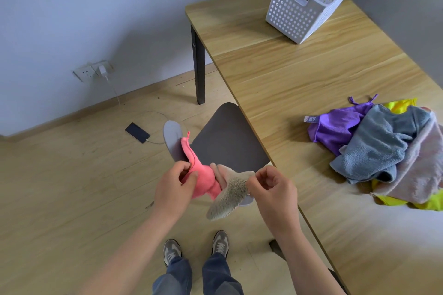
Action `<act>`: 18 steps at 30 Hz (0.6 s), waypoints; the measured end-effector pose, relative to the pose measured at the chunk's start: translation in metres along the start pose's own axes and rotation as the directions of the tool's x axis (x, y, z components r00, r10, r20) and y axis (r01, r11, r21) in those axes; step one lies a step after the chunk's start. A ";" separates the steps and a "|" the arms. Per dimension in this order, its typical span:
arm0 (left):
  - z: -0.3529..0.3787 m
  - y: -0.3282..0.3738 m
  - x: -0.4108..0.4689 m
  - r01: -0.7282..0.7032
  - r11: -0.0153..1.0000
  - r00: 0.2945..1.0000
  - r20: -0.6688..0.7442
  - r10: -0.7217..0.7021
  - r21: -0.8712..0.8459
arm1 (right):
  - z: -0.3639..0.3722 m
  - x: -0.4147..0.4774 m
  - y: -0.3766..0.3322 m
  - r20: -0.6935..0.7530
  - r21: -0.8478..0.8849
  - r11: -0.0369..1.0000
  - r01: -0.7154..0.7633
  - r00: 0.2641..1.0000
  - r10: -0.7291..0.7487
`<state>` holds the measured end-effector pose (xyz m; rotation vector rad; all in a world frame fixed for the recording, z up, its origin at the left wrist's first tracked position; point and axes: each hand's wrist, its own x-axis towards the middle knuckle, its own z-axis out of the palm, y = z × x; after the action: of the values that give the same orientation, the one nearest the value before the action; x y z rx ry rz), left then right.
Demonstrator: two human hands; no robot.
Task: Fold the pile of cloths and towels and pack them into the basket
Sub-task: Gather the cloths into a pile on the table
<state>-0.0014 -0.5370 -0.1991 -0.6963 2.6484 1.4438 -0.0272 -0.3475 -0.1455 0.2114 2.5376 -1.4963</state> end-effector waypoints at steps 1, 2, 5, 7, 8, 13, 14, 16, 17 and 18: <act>-0.001 0.007 -0.004 -0.016 1.000 1.000 -0.022 0.016 0.003 | -0.006 0.000 -0.005 -0.005 0.020 1.000 0.013 1.000 -0.013; -0.003 0.015 -0.008 -0.030 1.000 0.999 -0.046 0.030 0.002 | -0.012 0.000 -0.010 -0.012 0.044 0.999 0.028 1.000 -0.028; -0.008 0.042 -0.020 -0.080 0.997 0.990 -0.115 0.079 0.001 | -0.032 -0.005 -0.024 -0.045 0.108 0.991 0.085 0.996 -0.080; -0.011 0.058 -0.028 -0.123 0.992 0.984 -0.135 0.120 -0.011 | -0.046 -0.007 -0.033 -0.078 0.131 0.984 0.122 0.991 -0.113; -0.013 0.064 -0.031 -0.147 0.989 0.979 -0.149 0.142 -0.023 | -0.053 -0.009 -0.037 -0.093 0.143 0.980 0.140 0.987 -0.127; -0.027 0.097 -0.055 -0.253 0.964 0.953 -0.194 0.233 -0.080 | -0.096 -0.030 -0.059 -0.150 0.126 0.964 0.234 0.965 -0.215; -0.030 0.105 -0.060 -0.281 0.956 0.946 -0.194 0.260 -0.089 | -0.104 -0.037 -0.062 -0.170 0.121 0.962 0.244 0.960 -0.223; -0.035 0.115 -0.068 -0.323 0.939 0.936 -0.186 0.298 -0.122 | -0.116 -0.052 -0.065 -0.208 0.099 0.961 0.257 0.950 -0.232; -0.036 0.120 -0.070 -0.341 0.930 0.933 -0.170 0.318 -0.137 | -0.121 -0.060 -0.065 -0.243 0.097 0.961 0.261 0.942 -0.231; -0.037 0.124 -0.072 -0.351 0.925 0.932 -0.153 0.329 -0.145 | -0.127 -0.067 -0.064 -0.281 0.100 0.960 0.261 0.933 -0.224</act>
<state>0.0189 -0.4828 -0.0627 -0.3537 2.8793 1.7835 0.0126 -0.2688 -0.0155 0.1284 2.7555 -1.8513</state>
